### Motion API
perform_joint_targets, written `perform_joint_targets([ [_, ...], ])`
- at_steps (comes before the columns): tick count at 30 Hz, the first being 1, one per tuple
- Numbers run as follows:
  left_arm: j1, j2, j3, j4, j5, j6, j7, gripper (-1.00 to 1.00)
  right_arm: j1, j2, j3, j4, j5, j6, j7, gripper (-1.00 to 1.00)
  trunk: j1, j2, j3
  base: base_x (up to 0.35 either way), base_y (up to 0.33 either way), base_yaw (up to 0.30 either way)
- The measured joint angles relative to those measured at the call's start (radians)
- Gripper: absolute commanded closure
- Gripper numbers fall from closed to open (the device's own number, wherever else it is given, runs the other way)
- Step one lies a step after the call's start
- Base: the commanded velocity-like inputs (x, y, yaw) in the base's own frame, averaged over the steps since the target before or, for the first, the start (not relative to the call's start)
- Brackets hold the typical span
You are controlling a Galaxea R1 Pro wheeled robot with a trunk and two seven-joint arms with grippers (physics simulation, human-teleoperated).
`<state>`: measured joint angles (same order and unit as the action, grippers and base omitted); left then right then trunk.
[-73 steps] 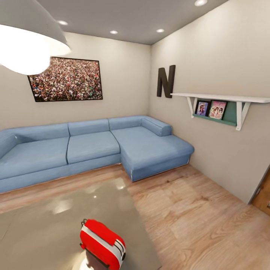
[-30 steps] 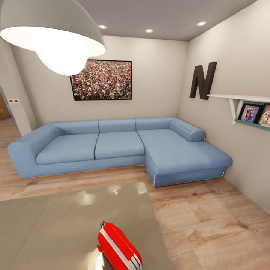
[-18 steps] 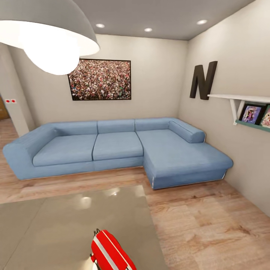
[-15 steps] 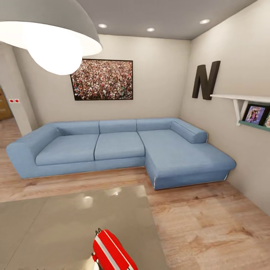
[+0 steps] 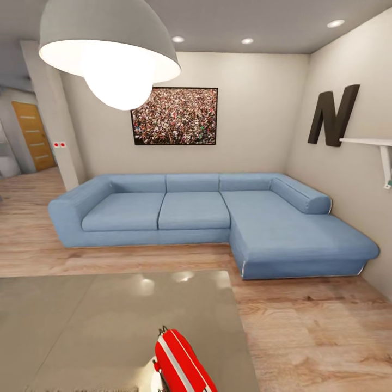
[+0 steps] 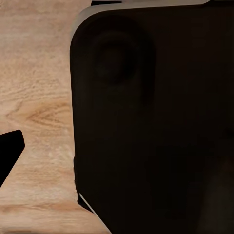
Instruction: Turn on the radio receiver that's on the table in the living room.
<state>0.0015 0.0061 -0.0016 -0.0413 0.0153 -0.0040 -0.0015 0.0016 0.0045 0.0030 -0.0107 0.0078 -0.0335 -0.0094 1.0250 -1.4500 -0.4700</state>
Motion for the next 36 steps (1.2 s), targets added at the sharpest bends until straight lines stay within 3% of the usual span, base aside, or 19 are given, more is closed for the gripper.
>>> perform_joint_targets([
  [10, 0.0, 0.0, 0.0, 0.0, 0.0, 0.001, 0.0, -1.0, 0.0, -0.001, 0.0, 0.0, 0.0, 0.0, 0.0, -1.0, 0.0, 0.0, 0.0, 0.015, 0.0, 0.084],
  [23, 0.0, 0.001, -0.001, 0.0, 0.007, 0.001, 0.0, -1.0, 0.0, -0.001, 0.0, 0.0, 0.0, 0.0, 0.0, -1.0, 0.0, 0.0, 0.0, 0.248, 0.0, 0.002],
  [36, 0.0, 0.0, 0.0, 0.0, 0.008, 0.0, 0.0, -1.0, 0.0, -0.005, -0.001, 0.0, -0.001, 0.0, -0.001, -1.0, 0.0, 0.0, 0.0, 0.018, 0.0, 0.0],
])
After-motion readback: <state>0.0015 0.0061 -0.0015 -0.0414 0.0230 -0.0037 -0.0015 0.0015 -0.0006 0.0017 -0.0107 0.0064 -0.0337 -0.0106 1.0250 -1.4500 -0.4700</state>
